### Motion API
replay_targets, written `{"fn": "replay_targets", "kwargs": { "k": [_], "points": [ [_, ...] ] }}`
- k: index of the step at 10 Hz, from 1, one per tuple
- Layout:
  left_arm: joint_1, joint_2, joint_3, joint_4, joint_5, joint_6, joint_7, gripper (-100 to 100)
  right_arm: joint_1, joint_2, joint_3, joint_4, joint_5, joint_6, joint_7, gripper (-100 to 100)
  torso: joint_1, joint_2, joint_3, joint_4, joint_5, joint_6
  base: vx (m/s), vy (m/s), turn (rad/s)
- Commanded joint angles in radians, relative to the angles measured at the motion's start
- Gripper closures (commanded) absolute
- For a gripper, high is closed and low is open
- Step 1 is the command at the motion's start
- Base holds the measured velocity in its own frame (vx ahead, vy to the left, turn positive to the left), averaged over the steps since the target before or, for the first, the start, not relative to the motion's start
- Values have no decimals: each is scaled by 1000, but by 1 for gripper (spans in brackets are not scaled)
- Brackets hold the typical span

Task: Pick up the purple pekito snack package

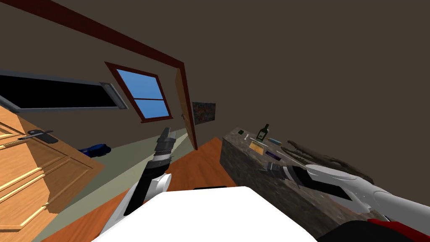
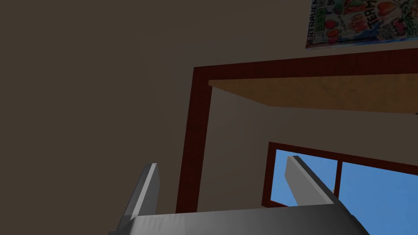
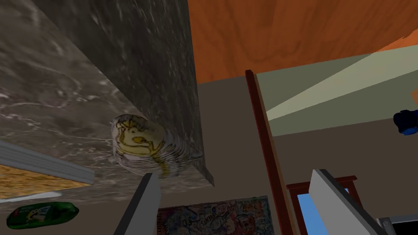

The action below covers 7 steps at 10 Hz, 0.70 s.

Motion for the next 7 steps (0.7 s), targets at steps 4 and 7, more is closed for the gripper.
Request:
{"fn": "replay_targets", "kwargs": {
  "k": [4,7],
  "points": [
    [0,0,0,0,0,0,0,0,48,-112,50,135,35,-20,6,-100,-3,-1,-1,0,-1,0,90,-73,186],
    [0,0,0,0,0,0,0,0,83,-177,91,229,61,-31,5,-100,-7,-5,-3,-1,-2,0,137,-145,173]
  ]
}}
